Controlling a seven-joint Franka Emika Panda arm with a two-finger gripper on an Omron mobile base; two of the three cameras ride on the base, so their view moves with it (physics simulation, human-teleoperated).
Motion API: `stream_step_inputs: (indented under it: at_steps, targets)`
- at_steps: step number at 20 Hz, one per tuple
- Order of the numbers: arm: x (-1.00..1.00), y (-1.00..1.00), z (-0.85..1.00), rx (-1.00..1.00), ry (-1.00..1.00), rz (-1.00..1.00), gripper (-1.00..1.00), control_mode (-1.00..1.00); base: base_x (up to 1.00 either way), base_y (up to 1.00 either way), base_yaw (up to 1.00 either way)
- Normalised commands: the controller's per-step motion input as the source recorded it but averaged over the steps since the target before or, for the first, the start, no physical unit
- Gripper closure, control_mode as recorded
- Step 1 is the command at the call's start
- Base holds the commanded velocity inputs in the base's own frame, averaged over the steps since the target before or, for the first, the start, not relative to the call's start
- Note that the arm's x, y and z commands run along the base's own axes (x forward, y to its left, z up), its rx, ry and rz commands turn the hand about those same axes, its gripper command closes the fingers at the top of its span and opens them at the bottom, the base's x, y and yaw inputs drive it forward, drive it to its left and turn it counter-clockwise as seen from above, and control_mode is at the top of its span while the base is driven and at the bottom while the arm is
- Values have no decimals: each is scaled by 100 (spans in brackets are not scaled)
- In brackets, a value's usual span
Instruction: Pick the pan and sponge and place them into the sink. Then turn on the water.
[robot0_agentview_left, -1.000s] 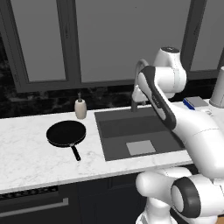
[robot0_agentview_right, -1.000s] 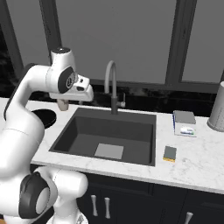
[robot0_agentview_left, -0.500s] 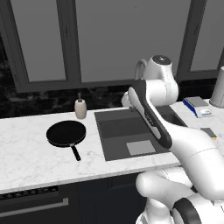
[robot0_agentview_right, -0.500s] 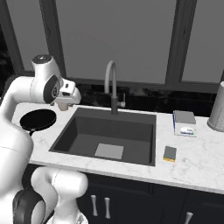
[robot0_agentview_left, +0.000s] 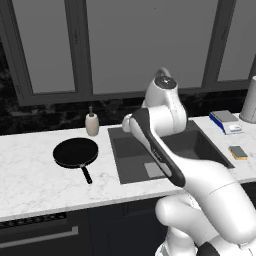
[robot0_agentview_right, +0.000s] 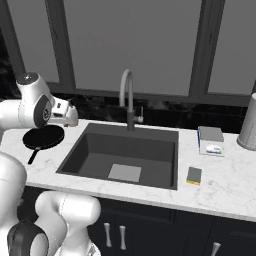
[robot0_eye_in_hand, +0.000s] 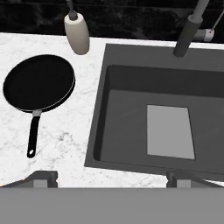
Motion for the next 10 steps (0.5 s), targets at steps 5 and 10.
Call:
stream_step_inputs:
  at_steps: [5, 10]
  targets:
    - [0, 61, -24, 0, 9, 0, -100, -100, 0, 0, 0]
    - [0, 61, -48, 0, 10, 0, -100, -100, 0, 0, 0]
